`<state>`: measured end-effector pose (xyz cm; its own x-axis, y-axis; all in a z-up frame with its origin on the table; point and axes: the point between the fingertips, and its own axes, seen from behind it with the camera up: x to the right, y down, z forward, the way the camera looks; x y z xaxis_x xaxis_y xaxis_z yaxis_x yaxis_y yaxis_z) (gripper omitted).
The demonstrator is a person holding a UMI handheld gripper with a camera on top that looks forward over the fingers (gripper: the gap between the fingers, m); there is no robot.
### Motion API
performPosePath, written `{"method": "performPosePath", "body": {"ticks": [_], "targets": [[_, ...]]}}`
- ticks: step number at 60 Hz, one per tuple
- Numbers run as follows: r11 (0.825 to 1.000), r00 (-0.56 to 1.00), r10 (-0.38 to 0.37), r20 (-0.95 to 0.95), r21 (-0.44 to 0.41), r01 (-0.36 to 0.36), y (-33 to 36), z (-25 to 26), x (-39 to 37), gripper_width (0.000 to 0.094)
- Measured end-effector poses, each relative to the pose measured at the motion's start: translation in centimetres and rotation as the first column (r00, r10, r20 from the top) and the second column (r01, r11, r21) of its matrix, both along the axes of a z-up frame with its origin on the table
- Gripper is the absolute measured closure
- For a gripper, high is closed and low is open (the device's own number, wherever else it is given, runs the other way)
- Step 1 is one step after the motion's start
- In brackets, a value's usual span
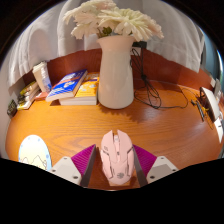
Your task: Arrange mouse
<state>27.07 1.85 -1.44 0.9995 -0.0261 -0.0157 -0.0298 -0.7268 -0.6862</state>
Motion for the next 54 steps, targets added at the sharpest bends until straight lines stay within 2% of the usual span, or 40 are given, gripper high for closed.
{"method": "performPosePath", "body": {"ticks": [4, 5, 19, 24, 28, 39, 48, 54], "targets": [[1.000, 1.000, 0.002, 0.005, 0.004, -0.002, 0.3, 0.0, 0.2, 0.0391], [1.000, 1.000, 0.004, 0.004, 0.004, -0.004, 0.4, 0.0, 0.2, 0.0402], [0.999, 1.000, -0.004, 0.011, -0.041, 0.005, 0.4, -0.3, 0.4, 0.0539], [0.997, 1.000, -0.026, 0.003, -0.068, 0.026, 0.4, -0.3, 0.4, 0.0540], [0.995, 0.997, -0.071, -0.022, -0.079, 0.069, 0.2, 0.9, 0.4, 0.0540], [0.988, 0.992, -0.125, 0.011, 0.096, 0.123, 0.2, 12.2, -0.6, 0.0537], [0.960, 0.991, -0.132, 0.008, 0.251, 0.126, 0.0, 22.4, -5.3, 0.0538], [0.945, 0.994, -0.108, -0.020, 0.307, 0.109, -0.5, 26.4, -10.5, 0.0538]]}}
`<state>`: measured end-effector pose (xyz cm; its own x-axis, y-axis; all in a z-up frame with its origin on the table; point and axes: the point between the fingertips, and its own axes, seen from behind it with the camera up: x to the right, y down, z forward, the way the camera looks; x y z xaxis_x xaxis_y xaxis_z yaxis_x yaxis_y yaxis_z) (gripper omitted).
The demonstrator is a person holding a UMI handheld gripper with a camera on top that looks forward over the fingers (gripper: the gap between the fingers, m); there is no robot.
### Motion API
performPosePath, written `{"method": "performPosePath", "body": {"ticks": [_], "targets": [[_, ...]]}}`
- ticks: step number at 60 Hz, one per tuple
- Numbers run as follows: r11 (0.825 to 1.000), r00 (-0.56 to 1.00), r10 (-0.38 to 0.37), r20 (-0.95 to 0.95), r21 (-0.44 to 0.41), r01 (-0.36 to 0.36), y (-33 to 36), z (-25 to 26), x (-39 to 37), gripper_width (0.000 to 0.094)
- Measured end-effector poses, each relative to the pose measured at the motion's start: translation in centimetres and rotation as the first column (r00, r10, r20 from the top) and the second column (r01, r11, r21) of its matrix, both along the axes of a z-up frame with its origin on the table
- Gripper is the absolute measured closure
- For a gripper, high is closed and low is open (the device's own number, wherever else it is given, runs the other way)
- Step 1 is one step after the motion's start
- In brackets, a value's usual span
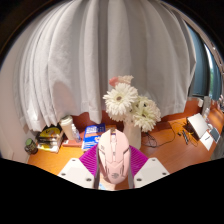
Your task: Arrange mouse
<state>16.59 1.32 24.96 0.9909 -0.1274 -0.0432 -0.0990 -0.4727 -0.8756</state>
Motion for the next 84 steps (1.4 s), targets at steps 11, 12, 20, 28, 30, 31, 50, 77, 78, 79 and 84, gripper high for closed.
{"method": "performPosePath", "body": {"ticks": [11, 12, 20, 28, 30, 31, 50, 77, 78, 79, 84], "targets": [[0.994, 0.994, 0.105, -0.008, -0.042, -0.105, -1.8, -2.8, -11.2, 0.0538], [0.992, 0.993, 0.114, -0.024, -0.055, -0.115, -1.9, -3.6, -12.2, 0.0538], [0.971, 0.992, 0.123, -0.003, -0.204, -0.121, -3.7, -12.8, -15.3, 0.0539], [0.937, 0.994, 0.107, -0.023, -0.331, -0.108, -5.6, -21.3, -15.8, 0.0539], [0.929, 0.994, 0.112, -0.015, -0.354, -0.110, -5.9, -22.9, -15.8, 0.0543], [0.924, 0.994, 0.113, -0.009, -0.367, -0.109, -6.2, -23.7, -15.7, 0.0541], [0.927, 0.996, 0.092, -0.014, -0.364, -0.091, -6.7, -26.5, -15.7, 0.0439], [0.955, 0.994, 0.100, -0.050, -0.277, -0.110, -12.0, -14.2, -15.8, 0.0113], [0.956, 0.993, 0.106, -0.050, -0.268, -0.116, -12.5, -13.4, -15.9, 0.0113], [0.958, 0.992, 0.113, -0.050, -0.261, -0.122, -13.0, -12.7, -15.9, 0.0112], [0.966, 0.991, 0.130, -0.043, -0.220, -0.136, -15.5, -9.2, -16.2, 0.0114]]}}
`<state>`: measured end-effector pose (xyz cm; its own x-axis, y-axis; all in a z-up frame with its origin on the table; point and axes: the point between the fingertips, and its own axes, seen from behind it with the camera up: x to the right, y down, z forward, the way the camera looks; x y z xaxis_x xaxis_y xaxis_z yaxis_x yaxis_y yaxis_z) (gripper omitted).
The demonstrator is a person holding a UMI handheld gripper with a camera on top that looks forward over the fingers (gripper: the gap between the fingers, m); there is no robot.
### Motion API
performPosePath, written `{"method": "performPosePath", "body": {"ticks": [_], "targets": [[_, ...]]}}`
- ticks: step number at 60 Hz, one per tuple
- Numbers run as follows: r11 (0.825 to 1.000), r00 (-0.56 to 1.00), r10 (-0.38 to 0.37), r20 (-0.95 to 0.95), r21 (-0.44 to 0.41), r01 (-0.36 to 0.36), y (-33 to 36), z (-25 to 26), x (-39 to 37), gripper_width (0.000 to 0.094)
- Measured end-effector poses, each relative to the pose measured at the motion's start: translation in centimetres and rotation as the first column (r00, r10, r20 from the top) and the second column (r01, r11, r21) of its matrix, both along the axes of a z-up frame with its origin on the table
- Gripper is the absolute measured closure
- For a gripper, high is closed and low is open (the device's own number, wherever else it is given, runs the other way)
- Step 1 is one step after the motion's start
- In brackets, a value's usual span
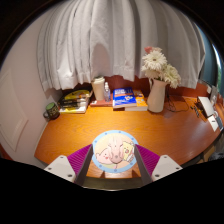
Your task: Arrange mouse
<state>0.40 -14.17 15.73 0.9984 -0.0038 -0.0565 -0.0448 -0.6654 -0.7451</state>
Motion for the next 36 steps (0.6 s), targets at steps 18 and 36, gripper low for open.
{"method": "performPosePath", "body": {"ticks": [18, 36], "targets": [[0.986, 0.998, 0.055, 0.006, 0.158, -0.055, -6.9, 8.8, 0.8, 0.0112], [0.984, 1.000, 0.029, -0.006, 0.175, -0.027, -10.4, 9.2, 2.8, 0.0118]]}}
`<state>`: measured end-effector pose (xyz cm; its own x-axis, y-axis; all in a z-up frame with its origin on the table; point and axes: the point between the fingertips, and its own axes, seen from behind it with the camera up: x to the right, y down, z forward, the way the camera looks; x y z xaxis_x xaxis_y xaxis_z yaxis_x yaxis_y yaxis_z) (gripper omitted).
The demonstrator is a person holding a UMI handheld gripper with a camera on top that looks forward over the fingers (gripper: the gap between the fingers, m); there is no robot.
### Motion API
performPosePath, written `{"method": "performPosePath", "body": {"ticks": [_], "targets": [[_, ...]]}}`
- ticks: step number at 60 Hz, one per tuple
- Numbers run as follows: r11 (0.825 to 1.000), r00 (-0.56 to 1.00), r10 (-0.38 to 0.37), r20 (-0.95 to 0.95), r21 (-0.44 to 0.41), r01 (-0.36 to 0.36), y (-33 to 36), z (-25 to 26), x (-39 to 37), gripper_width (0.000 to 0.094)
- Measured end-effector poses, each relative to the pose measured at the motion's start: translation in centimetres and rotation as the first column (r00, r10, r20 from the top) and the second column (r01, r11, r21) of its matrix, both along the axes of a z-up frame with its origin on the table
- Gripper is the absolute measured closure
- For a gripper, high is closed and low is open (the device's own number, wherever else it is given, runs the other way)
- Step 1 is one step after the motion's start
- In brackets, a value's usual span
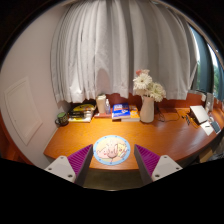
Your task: Arrange mouse
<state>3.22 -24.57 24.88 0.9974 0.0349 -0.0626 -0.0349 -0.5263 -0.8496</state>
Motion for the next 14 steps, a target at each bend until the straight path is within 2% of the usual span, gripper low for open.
{"method": "performPosePath", "body": {"ticks": [14], "targets": [[1.000, 1.000, -0.007, 0.001, 0.009, 0.007, -0.48, 0.11, 1.01, 0.0116]]}}
